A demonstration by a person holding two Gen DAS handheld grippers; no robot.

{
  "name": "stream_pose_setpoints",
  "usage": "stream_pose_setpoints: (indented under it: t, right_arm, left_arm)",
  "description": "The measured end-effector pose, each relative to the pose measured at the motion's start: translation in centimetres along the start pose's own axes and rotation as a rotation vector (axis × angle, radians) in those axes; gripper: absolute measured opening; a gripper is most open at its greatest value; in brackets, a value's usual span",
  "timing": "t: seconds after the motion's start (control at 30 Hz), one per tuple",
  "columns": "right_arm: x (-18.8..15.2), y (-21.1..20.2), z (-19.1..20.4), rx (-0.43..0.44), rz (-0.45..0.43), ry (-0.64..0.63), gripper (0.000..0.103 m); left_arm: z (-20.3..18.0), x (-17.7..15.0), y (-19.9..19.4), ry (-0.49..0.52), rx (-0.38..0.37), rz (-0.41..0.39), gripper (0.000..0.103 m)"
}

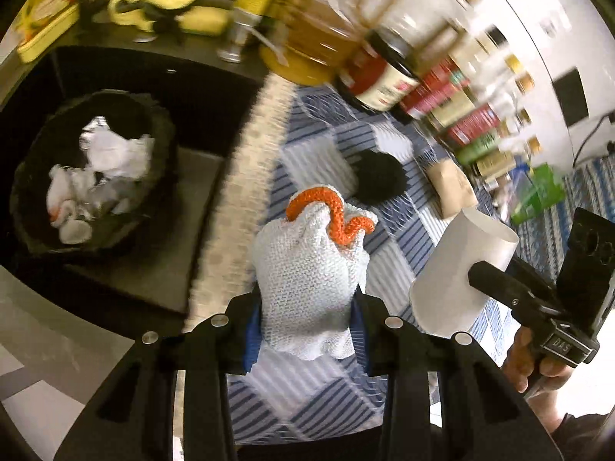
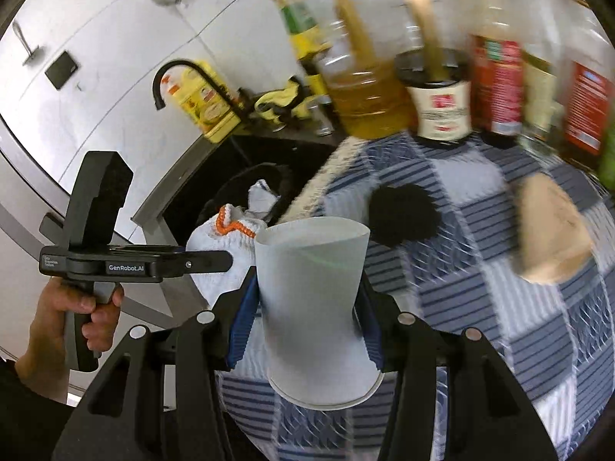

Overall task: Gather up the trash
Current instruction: 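Carry the white cup and mesh bag over the trash bag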

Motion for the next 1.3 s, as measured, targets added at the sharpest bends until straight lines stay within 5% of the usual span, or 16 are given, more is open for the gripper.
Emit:
stream_pose_setpoints:
  t: [0.63, 1.3]
  right_arm:
    - [6.1, 13.6, 11.6, -0.012, 0.037, 0.088, 0.049]
    - [12.0, 20.0, 15.6, -0.003, 0.034, 0.073, 0.049]
  left_arm:
    - [17.6, 3.9, -6.5, -0.02, -0.038, 0.022, 0.036]
    - [25.0, 8.9, -9.1, -0.053, -0.059, -0.014, 0.036]
Point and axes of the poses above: each gripper's, at about its wrist camera, not at the fingertips, and y roughly the way its jaws point, z to its left, x to its top, the point moved 9 cm from there along y, roughly the way its jaws point, and after that the axes turned 5 degrees about z, right-handed, at the moved point
